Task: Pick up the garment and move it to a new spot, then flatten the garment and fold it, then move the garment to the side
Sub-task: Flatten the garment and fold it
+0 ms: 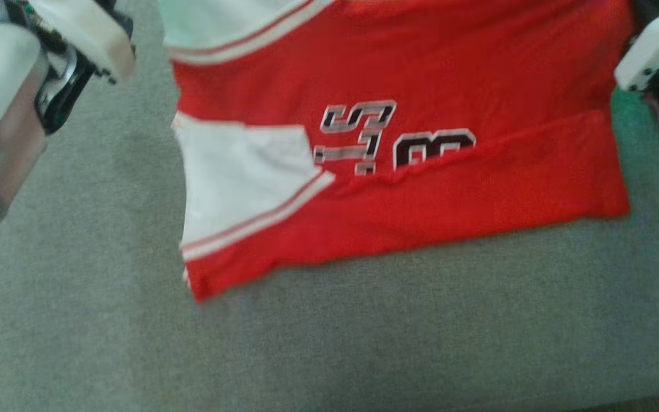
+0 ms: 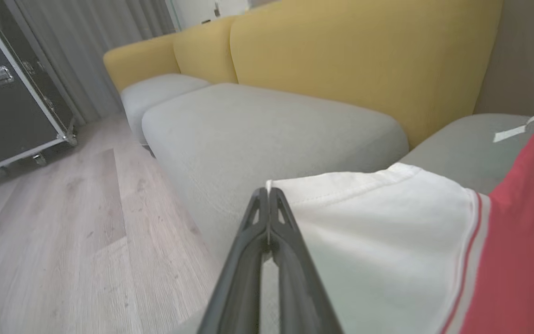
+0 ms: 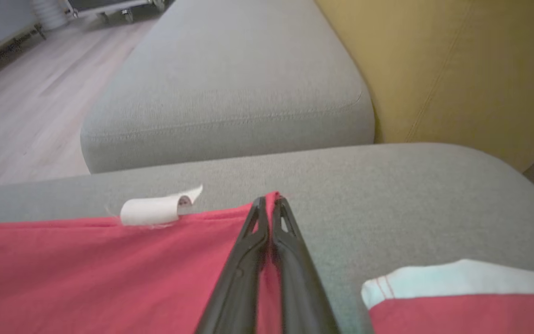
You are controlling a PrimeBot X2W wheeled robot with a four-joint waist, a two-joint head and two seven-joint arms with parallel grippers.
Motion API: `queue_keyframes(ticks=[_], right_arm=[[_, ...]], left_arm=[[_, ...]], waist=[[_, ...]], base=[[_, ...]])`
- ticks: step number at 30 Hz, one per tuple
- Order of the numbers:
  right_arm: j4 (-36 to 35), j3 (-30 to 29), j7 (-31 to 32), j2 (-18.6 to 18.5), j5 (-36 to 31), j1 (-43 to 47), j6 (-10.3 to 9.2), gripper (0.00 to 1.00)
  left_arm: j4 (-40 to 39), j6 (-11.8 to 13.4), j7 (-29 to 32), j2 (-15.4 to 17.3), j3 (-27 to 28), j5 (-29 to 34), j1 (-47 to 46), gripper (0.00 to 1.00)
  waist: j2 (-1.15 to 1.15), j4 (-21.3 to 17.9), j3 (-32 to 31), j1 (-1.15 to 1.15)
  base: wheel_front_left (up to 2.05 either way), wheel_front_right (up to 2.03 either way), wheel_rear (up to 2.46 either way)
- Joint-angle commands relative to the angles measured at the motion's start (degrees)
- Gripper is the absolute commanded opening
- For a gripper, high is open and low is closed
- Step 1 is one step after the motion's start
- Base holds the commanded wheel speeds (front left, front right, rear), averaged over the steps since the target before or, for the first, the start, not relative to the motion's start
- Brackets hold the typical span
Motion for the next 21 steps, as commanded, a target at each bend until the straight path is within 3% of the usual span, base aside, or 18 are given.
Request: queue_keyframes(ticks=[1, 6, 11, 17, 21], right_arm=[[-0.3, -0.6, -2.2, -1.7, 0.5, -0.4, -0.04, 0.0], [0.1, -1.5, -6.1, -2.7, 2.1, 3.2, -0.04, 0.0], [-1.8, -1.9, -9.3, -4.5, 4.0, 8.4, -0.04, 0.0], [-4.8, -1.7, -12.4, -6.4, 4.4, 15.0, -0.04, 0.0], [-7.3, -2.5, -13.7, -7.5, 3.2, 18.7, -0.04, 0.0]], left_arm=[[0.1, 0.7, -1.5, 1.0, 3.1, 0.6, -4.0, 0.0], [-0.2, 0.2, -3.2, 0.2, 3.7, 0.4, -0.5, 0.0], [-4.5, 0.5, -3.7, 1.5, 3.9, 0.6, 5.7, 0.0], [-14.7, 4.4, -3.7, 4.6, 6.3, 2.6, 15.2, 0.0], [-21.3, 8.7, -3.8, 7.5, 8.7, 5.0, 21.7, 0.0]], waist=[[0.0, 0.6, -0.4, 0.0], [0.0, 2.2, -2.6, 0.0], [0.0, 3.7, -4.3, 0.0], [0.0, 5.0, -6.0, 0.0], [0.0, 5.2, -6.5, 0.0]], base=[[0.0, 0.0, 0.0], [0.0, 0.0, 0.0], [0.0, 0.0, 0.0], [0.0, 0.0, 0.0], [0.0, 0.0, 0.0]])
